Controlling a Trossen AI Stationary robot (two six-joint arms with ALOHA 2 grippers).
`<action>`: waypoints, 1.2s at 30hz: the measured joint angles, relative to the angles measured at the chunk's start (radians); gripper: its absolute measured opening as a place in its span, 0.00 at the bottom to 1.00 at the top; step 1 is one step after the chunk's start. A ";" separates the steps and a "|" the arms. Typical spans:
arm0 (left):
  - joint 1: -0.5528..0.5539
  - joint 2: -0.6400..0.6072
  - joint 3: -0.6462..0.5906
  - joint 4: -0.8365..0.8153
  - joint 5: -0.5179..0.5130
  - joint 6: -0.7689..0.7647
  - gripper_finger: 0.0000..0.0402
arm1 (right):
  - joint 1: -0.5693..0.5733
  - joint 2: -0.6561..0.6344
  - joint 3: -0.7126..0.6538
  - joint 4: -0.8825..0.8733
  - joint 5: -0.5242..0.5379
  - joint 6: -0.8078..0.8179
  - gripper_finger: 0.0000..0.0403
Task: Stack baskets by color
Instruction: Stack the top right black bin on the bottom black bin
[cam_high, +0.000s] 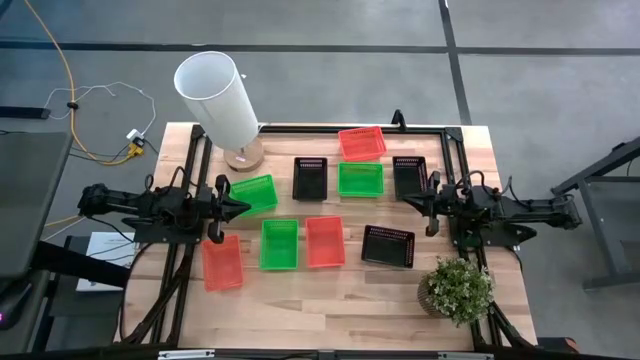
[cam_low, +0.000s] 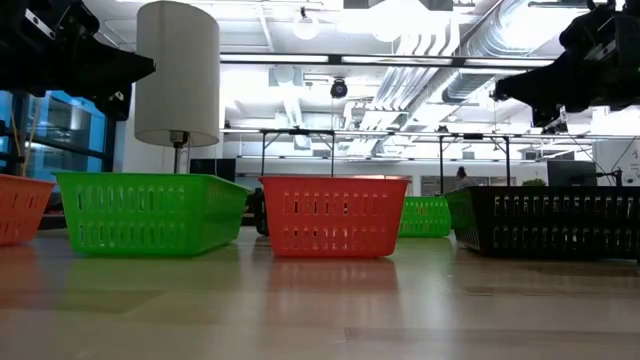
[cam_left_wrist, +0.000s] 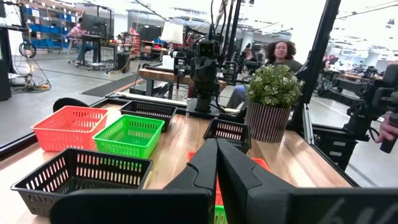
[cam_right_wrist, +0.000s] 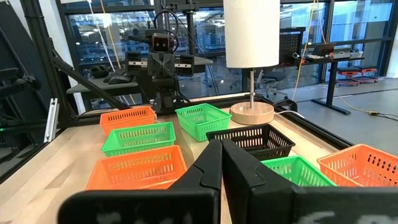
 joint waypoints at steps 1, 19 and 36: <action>0.000 0.000 0.000 0.000 0.000 0.000 0.00 | 0.000 0.000 0.000 0.016 0.000 0.001 0.00; 0.000 0.000 0.000 0.000 0.000 0.000 0.00 | 0.000 0.000 0.000 0.425 0.052 0.245 0.00; 0.000 0.000 0.000 0.000 0.000 0.000 0.00 | 0.000 0.345 0.304 0.446 0.134 0.183 0.00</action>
